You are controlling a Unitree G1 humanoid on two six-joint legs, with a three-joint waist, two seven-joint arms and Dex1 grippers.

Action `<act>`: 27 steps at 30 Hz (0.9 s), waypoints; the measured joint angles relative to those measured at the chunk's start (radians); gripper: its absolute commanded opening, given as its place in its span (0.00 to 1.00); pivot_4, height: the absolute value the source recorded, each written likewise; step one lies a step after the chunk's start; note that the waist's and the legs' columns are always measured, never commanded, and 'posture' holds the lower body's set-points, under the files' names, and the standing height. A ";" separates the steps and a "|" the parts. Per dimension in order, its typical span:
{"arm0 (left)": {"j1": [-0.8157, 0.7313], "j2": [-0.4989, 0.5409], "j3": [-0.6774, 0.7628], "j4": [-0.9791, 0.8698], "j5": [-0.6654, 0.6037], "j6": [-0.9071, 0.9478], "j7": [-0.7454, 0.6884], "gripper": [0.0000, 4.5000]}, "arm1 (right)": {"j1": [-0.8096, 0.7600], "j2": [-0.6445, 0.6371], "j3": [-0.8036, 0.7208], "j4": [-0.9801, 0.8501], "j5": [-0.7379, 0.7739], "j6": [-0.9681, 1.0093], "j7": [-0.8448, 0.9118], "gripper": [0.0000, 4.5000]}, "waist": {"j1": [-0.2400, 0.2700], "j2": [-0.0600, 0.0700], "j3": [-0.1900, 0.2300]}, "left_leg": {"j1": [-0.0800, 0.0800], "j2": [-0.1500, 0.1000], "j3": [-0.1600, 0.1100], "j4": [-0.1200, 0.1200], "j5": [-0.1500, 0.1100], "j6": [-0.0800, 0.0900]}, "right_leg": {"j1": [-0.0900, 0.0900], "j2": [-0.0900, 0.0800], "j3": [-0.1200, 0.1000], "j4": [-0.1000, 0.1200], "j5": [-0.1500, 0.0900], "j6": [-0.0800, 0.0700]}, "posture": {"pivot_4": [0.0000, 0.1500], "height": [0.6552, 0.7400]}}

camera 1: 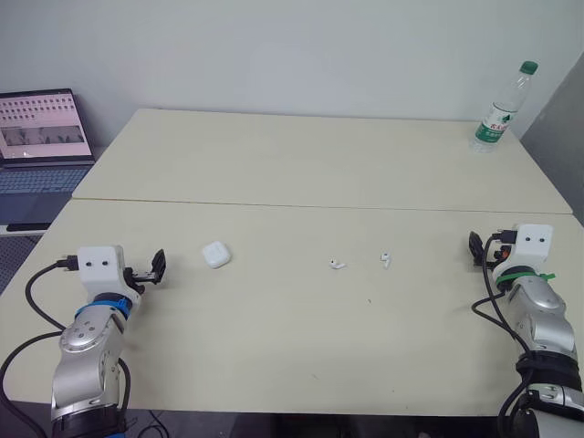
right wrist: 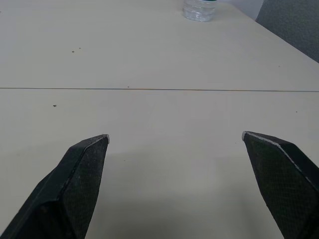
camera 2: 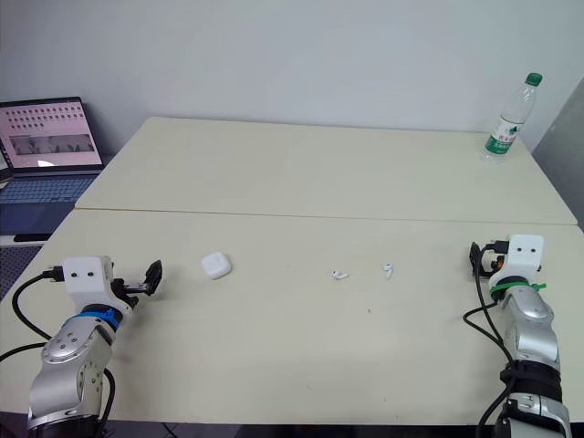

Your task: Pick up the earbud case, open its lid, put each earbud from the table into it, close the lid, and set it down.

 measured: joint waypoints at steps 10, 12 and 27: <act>-0.014 0.041 0.066 0.074 -0.017 -0.030 -0.011 1.00 | -0.004 0.007 0.008 0.019 -0.009 -0.026 -0.014 1.00 | -0.001 0.000 0.000 | 0.000 0.000 0.000 0.000 0.000 0.000 | 0.000 0.000 0.000 0.000 0.000 0.000 | 1.00 1.00; -0.015 0.041 0.066 0.079 -0.021 -0.030 -0.022 1.00 | -0.006 0.007 0.013 0.019 -0.010 -0.029 -0.014 1.00 | -0.001 0.000 0.000 | 0.000 0.000 0.000 0.000 0.000 0.000 | 0.000 0.000 0.000 0.000 0.000 0.000 | 1.00 1.00; -0.148 0.299 0.054 0.235 -0.151 0.027 -0.426 1.00 | -0.005 -0.035 0.102 -0.040 -0.025 -0.050 0.109 1.00 | -0.003 0.000 0.000 | 0.000 0.000 0.000 0.000 0.000 0.000 | -0.001 0.000 -0.001 0.000 0.000 0.000 | 1.00 1.00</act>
